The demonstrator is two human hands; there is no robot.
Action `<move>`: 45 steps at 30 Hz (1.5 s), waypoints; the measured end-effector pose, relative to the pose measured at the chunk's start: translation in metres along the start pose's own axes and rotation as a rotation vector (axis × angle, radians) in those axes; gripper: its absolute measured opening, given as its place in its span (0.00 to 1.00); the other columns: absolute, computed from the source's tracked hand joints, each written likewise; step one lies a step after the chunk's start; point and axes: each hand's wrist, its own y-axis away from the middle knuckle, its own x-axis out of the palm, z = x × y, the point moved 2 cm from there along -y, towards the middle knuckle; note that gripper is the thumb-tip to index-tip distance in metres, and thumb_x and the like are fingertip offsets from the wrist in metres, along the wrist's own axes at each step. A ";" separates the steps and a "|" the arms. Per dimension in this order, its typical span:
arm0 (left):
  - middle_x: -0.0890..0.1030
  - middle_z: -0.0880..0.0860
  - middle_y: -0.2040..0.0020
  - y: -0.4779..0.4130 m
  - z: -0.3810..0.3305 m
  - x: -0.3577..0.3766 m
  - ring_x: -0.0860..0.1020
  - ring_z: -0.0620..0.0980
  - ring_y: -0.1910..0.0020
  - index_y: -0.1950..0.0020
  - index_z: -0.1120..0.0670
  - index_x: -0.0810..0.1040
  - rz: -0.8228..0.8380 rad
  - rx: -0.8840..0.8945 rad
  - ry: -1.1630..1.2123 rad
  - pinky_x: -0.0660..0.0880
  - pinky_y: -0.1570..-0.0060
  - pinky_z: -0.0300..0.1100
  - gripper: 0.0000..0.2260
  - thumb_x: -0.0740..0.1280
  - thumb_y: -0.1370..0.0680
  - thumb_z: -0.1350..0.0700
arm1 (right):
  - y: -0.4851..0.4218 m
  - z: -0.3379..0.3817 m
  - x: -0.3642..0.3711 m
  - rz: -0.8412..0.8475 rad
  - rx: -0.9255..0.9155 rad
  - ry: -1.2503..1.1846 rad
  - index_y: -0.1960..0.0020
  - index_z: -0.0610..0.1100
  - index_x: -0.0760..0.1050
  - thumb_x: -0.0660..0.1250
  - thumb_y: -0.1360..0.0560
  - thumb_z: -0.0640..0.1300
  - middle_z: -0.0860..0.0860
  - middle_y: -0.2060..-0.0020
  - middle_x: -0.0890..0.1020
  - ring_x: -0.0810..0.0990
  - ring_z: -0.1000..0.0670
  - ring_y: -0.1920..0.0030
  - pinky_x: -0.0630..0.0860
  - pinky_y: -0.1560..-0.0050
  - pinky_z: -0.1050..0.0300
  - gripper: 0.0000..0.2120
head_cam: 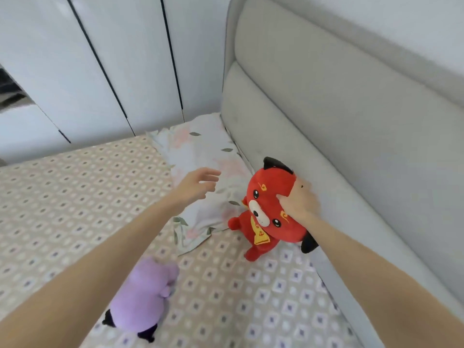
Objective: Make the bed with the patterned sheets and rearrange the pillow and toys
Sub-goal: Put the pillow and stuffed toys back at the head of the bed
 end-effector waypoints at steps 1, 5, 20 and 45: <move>0.78 0.49 0.41 -0.005 0.003 0.000 0.77 0.50 0.42 0.40 0.48 0.76 0.005 -0.012 0.004 0.74 0.44 0.45 0.15 0.63 0.23 0.63 | -0.004 0.003 0.003 -0.005 -0.005 0.006 0.27 0.42 0.56 0.65 0.24 0.56 0.42 0.33 0.67 0.74 0.38 0.39 0.74 0.42 0.44 0.33; 0.78 0.50 0.41 -0.018 0.011 -0.002 0.78 0.49 0.48 0.39 0.51 0.76 -0.013 -0.036 0.024 0.74 0.48 0.43 0.14 0.62 0.22 0.63 | -0.022 0.017 0.010 -0.024 -0.002 -0.001 0.27 0.41 0.57 0.64 0.23 0.55 0.42 0.35 0.67 0.73 0.37 0.39 0.74 0.43 0.44 0.32; 0.77 0.50 0.42 -0.037 0.014 0.005 0.78 0.50 0.50 0.37 0.53 0.75 -0.022 -0.073 0.063 0.74 0.51 0.41 0.15 0.60 0.22 0.63 | -0.029 0.040 0.039 -0.293 -0.463 0.620 0.40 0.48 0.69 0.68 0.27 0.46 0.45 0.45 0.73 0.72 0.44 0.48 0.72 0.52 0.46 0.16; 0.76 0.50 0.40 0.073 0.072 -0.050 0.77 0.50 0.47 0.37 0.52 0.75 -0.209 -0.100 0.197 0.74 0.52 0.40 0.16 0.59 0.22 0.64 | 0.062 0.097 0.002 -0.003 -0.642 0.227 0.33 0.46 0.70 0.58 0.22 0.42 0.47 0.40 0.77 0.74 0.44 0.41 0.73 0.48 0.49 0.18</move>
